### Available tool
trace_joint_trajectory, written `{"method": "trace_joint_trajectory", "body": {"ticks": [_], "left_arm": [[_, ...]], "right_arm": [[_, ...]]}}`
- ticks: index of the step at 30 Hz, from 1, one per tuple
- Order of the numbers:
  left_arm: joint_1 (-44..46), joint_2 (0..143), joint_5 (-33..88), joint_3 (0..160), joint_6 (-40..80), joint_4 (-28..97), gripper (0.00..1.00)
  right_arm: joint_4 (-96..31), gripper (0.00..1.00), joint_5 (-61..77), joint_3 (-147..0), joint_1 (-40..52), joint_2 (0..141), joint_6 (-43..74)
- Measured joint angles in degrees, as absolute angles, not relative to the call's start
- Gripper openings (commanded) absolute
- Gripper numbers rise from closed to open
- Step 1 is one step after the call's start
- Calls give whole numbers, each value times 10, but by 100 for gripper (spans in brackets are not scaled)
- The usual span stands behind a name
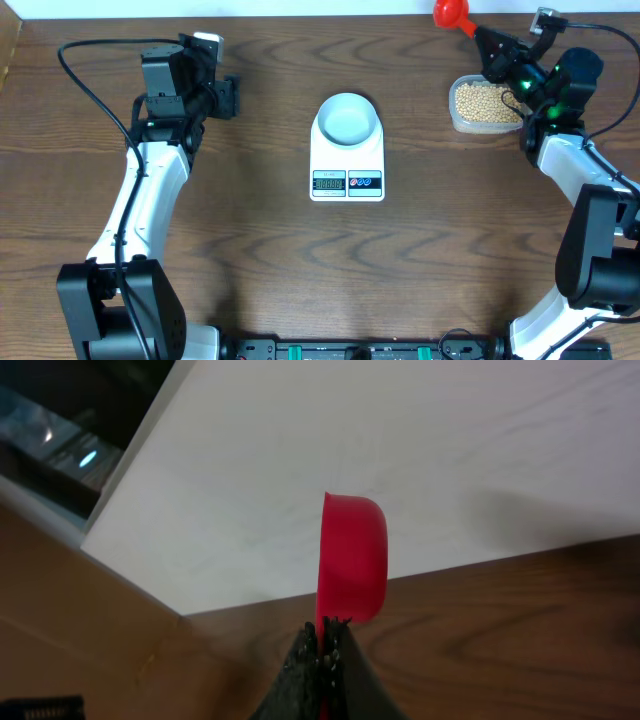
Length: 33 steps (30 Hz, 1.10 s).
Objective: Scoop item into bowl and weigh 50g on scale
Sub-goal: 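Lift the left gripper off the scale and retract it leftward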
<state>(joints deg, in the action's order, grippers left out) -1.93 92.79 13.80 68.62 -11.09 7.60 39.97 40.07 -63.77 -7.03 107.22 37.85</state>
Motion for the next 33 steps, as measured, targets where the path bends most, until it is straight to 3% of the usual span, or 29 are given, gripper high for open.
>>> {"method": "trace_joint_trajectory", "body": {"ticks": [18, 26, 33], "left_arm": [[-18, 928, 138, 686, -105, 71, 98], [-18, 928, 144, 686, -39, 79, 98], [-19, 913, 242, 686, -40, 213, 98]], "right_arm": [[394, 1, 387, -638, -67, 1072, 370], [376, 1, 325, -639, -58, 1072, 370], [369, 1, 317, -639, -59, 1072, 346]]}}
